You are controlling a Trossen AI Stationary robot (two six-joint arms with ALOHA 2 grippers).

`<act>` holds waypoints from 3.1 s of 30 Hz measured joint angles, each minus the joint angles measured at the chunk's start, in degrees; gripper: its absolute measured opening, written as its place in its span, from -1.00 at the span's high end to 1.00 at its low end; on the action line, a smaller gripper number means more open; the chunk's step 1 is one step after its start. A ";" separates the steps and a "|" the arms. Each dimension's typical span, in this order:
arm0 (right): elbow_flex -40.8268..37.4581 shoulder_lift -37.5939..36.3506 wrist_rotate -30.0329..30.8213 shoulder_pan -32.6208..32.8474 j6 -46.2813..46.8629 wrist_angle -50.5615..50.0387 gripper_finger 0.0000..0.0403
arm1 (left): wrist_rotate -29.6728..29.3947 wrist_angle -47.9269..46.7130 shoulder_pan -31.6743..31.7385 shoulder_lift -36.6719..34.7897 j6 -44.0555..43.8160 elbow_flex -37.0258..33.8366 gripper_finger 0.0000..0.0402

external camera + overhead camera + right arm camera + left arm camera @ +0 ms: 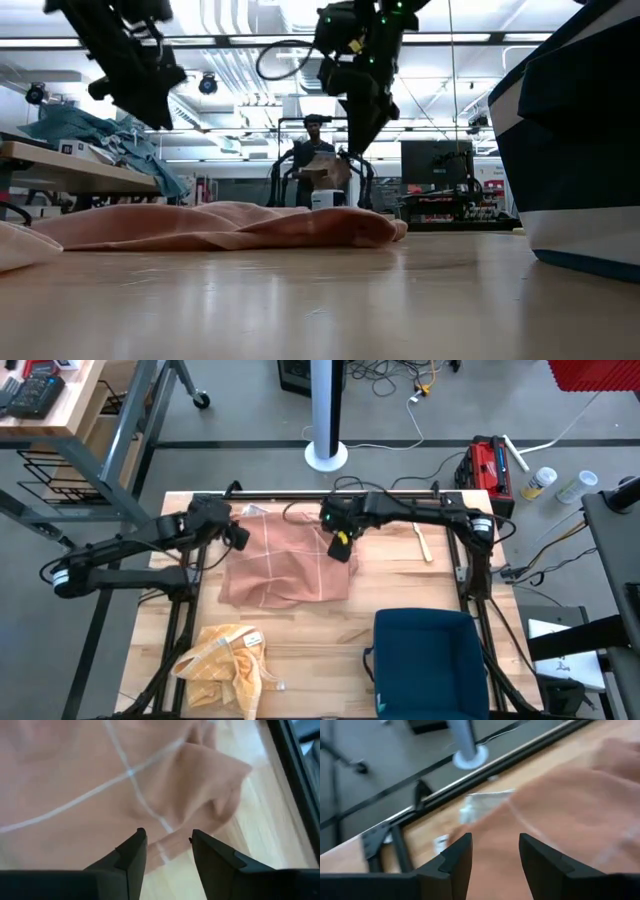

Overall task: Fold towel
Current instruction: Fold the brown towel

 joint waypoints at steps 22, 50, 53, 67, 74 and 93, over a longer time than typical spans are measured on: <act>-0.25 -0.02 -6.38 3.69 -1.87 -0.10 0.26 | 7.85 6.73 23.55 30.41 9.06 -1.05 0.00; -6.25 -0.09 -8.30 4.59 -7.49 9.11 0.36 | 25.25 1.24 11.89 -2.64 1.00 -1.55 0.99; -7.97 -0.10 -7.48 4.57 -4.05 9.46 0.39 | 25.52 0.54 6.18 -9.84 -4.23 -1.57 0.99; -8.77 -5.72 1.35 3.87 0.87 6.88 0.39 | 11.53 1.87 -34.93 -13.05 -25.66 -1.68 1.00; -8.86 -3.72 1.35 3.61 6.77 14.15 0.32 | 8.41 3.05 -55.00 -0.55 -42.75 -1.73 1.00; -9.54 2.23 3.77 2.30 8.34 21.11 0.37 | -0.87 5.97 -70.77 19.26 -67.72 -0.83 1.00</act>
